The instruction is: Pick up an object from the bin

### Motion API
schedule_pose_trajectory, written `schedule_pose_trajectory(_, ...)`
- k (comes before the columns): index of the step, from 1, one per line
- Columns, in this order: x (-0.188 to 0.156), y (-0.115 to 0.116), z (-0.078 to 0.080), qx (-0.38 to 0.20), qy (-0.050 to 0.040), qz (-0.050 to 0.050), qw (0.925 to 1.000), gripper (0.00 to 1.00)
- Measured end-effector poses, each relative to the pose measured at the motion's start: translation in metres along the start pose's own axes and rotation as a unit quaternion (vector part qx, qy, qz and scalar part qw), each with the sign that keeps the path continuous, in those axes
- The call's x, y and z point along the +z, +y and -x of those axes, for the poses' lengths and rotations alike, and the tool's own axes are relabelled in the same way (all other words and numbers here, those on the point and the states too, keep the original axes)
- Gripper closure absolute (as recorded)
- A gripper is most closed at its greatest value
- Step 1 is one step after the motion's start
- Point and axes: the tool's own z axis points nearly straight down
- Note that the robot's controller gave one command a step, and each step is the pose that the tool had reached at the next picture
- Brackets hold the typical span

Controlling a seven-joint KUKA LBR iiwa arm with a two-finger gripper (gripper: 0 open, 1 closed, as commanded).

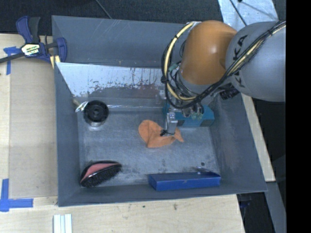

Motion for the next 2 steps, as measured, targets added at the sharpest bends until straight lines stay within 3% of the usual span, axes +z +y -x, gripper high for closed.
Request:
schedule_pose_trajectory(1,-0.005,0.0,0.002,0.0,-0.0042,0.0,1.0,0.0)
schedule_pose_trajectory(2,0.024,-0.003,-0.003,-0.034,-0.0074,0.0,0.9994,0.0)
